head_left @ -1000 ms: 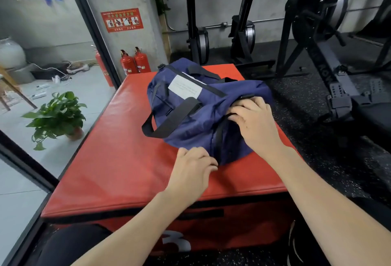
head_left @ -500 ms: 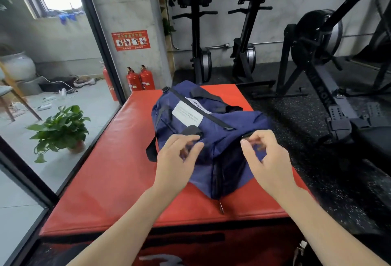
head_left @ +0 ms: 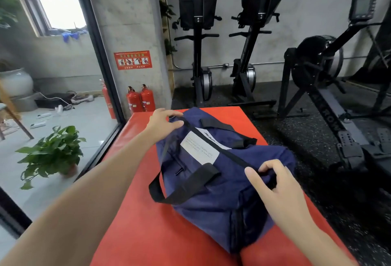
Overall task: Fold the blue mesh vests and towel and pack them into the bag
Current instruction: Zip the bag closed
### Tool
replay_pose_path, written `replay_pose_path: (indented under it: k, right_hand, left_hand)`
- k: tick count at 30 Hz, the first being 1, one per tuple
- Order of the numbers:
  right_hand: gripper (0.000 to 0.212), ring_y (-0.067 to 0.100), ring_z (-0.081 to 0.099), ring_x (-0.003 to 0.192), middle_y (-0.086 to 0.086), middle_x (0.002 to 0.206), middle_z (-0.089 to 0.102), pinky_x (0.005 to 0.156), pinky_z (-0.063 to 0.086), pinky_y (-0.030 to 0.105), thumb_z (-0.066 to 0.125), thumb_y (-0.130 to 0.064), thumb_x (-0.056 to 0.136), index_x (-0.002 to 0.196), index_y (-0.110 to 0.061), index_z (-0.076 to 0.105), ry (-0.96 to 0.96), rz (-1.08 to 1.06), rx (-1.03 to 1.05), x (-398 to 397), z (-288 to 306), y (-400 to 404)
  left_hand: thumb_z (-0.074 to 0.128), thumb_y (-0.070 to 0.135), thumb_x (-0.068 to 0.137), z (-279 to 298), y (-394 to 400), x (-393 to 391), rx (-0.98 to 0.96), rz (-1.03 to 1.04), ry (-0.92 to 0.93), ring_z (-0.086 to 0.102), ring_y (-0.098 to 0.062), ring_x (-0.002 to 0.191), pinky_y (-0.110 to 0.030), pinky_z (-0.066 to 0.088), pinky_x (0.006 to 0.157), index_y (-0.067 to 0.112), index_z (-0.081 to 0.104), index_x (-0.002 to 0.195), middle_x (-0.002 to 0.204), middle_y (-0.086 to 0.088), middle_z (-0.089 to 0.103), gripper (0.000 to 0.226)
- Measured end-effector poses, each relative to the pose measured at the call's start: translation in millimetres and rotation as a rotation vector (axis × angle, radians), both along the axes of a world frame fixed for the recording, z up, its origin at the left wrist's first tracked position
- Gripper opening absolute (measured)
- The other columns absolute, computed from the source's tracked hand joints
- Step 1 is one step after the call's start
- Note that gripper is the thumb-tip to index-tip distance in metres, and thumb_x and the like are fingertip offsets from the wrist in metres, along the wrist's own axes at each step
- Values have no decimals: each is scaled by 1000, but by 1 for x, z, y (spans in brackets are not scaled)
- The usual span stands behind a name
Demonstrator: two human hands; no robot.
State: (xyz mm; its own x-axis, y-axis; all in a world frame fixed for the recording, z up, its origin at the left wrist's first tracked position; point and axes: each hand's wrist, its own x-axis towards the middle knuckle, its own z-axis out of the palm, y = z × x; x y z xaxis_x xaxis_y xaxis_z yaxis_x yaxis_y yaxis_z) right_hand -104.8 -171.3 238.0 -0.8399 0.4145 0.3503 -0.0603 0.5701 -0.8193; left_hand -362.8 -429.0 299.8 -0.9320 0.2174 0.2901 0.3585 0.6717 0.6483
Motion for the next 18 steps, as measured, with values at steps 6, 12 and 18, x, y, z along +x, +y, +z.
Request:
replay_pose_path:
  k: [6, 12, 18]
  right_hand:
    - [28, 6, 57, 86, -18, 87, 59, 77, 45, 33, 77, -43, 77, 80, -29, 53, 15, 6, 0, -25, 2, 12]
    - [28, 8, 57, 92, -16, 90, 60, 79, 42, 24, 82, -27, 78, 84, -27, 55, 4, 51, -7, -38, 10, 30]
    - [37, 14, 58, 94, -10, 103, 64, 83, 39, 26, 78, -10, 80, 107, -26, 59, 30, -55, -12, -72, 33, 79]
  left_hand:
    - [72, 10, 89, -5, 4, -51, 138, -118, -267, 61, -15, 116, -32, 44, 108, 20, 75, 111, 119, 3, 69, 25]
    - [68, -5, 86, -22, -2, -44, 45, -67, -210, 64, -15, 95, -25, 49, 93, 10, 77, 94, 100, -7, 75, 20]
    - [73, 0, 79, -18, -36, 17, 85, 82, -193, 67, -8, 82, -21, 54, 84, 22, 78, 79, 88, 5, 76, 23]
